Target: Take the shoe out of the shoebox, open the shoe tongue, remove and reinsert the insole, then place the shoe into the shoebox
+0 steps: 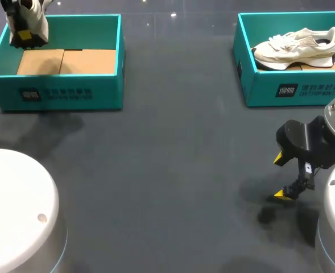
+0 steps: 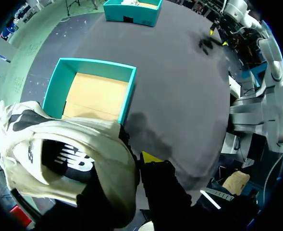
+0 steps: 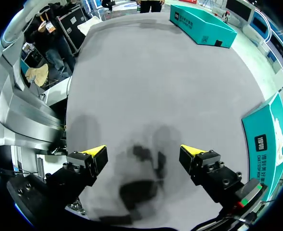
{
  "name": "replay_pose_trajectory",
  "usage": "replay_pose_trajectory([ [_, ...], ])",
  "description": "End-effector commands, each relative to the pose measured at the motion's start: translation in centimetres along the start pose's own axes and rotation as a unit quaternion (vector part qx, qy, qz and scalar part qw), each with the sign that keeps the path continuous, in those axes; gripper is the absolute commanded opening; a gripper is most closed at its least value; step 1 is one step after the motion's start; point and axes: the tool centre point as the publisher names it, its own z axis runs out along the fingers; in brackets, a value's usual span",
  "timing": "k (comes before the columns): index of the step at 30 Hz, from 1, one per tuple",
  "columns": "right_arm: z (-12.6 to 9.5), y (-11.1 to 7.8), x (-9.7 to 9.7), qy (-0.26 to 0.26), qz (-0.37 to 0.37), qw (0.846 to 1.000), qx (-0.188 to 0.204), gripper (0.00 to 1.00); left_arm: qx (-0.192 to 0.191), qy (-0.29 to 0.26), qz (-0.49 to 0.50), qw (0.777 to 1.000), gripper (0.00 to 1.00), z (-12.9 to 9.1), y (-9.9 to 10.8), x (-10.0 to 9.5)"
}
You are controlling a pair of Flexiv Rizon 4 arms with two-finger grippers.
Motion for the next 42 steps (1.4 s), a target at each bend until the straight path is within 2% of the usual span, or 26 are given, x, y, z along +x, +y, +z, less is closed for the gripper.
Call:
replay_pose_trajectory([
  [1, 0.0, -0.1, 0.2, -0.002, 0.0, 1.0, 0.0, 1.0, -0.003, 0.004, 0.0, 1.0, 0.0, -0.3, -0.2, -0.3],
  [10, 0.0, -0.1, 0.2, -0.002, 0.0, 1.0, 0.0, 1.0, -0.004, -0.004, 0.001, 1.0, 0.0, -0.2, -0.2, -0.5],
  [16, 0.0, -0.1, 0.2, -0.002, 0.0, 1.0, 0.0, 1.0, 0.016, 0.039, -0.026, 0.999, 0.0, 0.3, 2.0, -5.8],
  [23, 0.0, -0.1, 0.2, -0.002, 0.0, 1.0, 0.0, 1.0, -0.003, 0.027, -0.051, 0.998, 0.0, 1.8, 4.7, -11.6],
  [28, 0.0, -0.1, 0.2, -0.002, 0.0, 1.0, 0.0, 1.0, -0.009, 0.028, -0.042, 0.999, 0.0, 2.5, 6.0, -14.3],
  [33, 0.0, -0.1, 0.2, -0.002, 0.0, 1.0, 0.0, 1.0, -0.003, 0.032, -0.014, 0.999, 0.0, 2.6, 6.6, -14.9],
  [38, 0.0, -0.1, 0.2, -0.002, 0.0, 1.0, 0.0, 1.0, 0.009, 0.056, 0.079, 0.995, 0.0, 2.8, 7.0, -14.8],
  [42, 0.0, -0.1, 0.2, -0.002, 0.0, 1.0, 0.0, 1.0, -0.023, 0.038, 0.173, 0.984, 0.0, 2.9, 7.5, -14.4],
])
